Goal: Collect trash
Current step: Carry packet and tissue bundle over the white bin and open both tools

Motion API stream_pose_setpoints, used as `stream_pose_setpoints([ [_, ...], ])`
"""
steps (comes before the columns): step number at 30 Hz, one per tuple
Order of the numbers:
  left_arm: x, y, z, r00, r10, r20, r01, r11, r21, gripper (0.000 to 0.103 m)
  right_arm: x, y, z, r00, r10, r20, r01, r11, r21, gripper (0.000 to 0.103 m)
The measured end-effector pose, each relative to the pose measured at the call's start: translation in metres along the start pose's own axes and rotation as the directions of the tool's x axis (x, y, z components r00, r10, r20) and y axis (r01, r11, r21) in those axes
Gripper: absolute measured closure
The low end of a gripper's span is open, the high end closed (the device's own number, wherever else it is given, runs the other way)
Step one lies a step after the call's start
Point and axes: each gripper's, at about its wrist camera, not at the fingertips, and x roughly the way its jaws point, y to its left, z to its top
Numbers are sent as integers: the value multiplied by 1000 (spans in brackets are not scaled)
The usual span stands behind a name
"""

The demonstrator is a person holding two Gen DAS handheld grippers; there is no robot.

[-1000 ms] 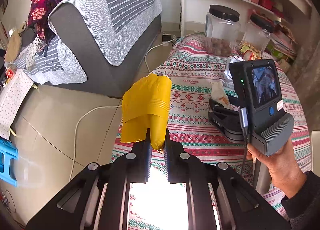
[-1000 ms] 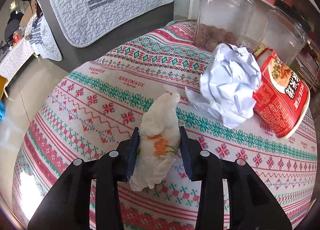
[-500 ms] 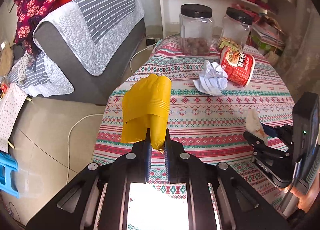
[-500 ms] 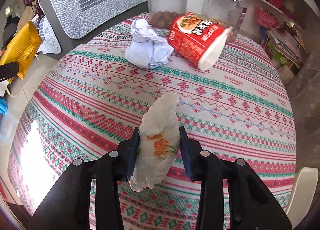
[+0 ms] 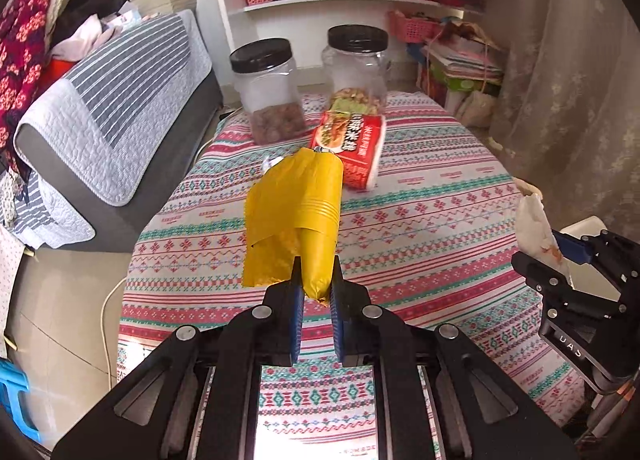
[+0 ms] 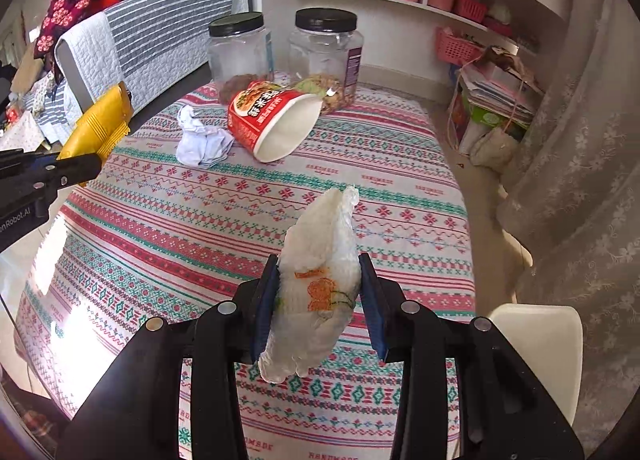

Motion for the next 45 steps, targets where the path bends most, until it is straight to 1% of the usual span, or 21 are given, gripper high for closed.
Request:
stream_pose_setpoints([
  [4,-9,-35,8,998,-53,41,52,998,32,90,-14,-32,-6,999,-38,32,36,998,54,66],
  [8,-20,-71,14,990,-111,86,105,992,71,89,-26,-64,-15,996,-76,45,71,991,115,66],
  [12,-23,-103,16,982,-156,106,142,982,125,89,-38,-95,-26,985,-164,52,155,976,150,66],
  [18,-18,-150,15,974,-208,89,188,963,192,89,-51,-149,-51,963,-269,0,262,938,228,65],
  [21,-16,-176,17,967,-240,80,219,952,213,89,-54,-172,-66,953,-299,-46,300,918,260,63],
  [23,-17,-194,18,961,-267,78,243,942,232,89,-56,-187,-75,945,-318,-80,327,899,291,49],
  [24,-18,-205,18,957,-281,78,255,936,244,89,-60,-195,-80,939,-333,-85,343,885,314,33],
  [25,-19,-215,18,952,-295,78,267,929,256,89,-65,-203,-84,931,-355,-84,361,869,338,27],
  [26,-21,-225,16,947,-311,77,280,921,269,89,-71,-210,-88,923,-375,-84,379,856,352,25],
  [27,-22,-235,15,942,-327,75,294,913,282,89,-76,-216,-92,912,-401,-84,403,839,365,21],
  [28,-22,-246,14,937,-341,72,306,905,295,89,-81,-222,-95,899,-431,-85,428,819,381,14],
  [30,-23,-266,11,927,-369,63,331,888,319,89,-91,-236,-102,875,-477,-86,466,779,421,12],
  [35,-22,-307,5,900,-435,27,397,844,361,89,-104,-266,-119,835,-537,-123,524,705,479,8],
  [36,-22,-314,3,892,-452,14,416,833,364,88,-106,-270,-122,828,-545,-131,533,691,489,8],
  [37,-20,-320,2,880,-475,-5,445,819,362,86,-108,-273,-125,824,-550,-135,537,682,496,8],
  [38,-18,-326,1,865,-501,-32,479,803,354,80,-110,-277,-127,820,-555,-141,542,673,503,8],
  [39,-16,-331,0,851,-522,-56,507,790,344,65,-111,-280,-129,818,-557,-144,544,665,512,8],
  [41,-12,-337,-4,828,-553,-89,550,772,320,43,-115,-284,-131,817,-558,-146,541,655,528,8],
  [42,-11,-338,-5,822,-561,-94,559,767,315,41,-116,-285,-131,817,-559,-144,540,652,532,8],
  [43,-10,-339,-7,823,-560,-100,559,766,318,41,-116,-285,-131,816,-560,-142,539,651,534,8],
  [45,-8,-336,-8,837,-539,-95,538,780,320,40,-116,-284,-128,820,-556,-136,532,654,537,8],
])
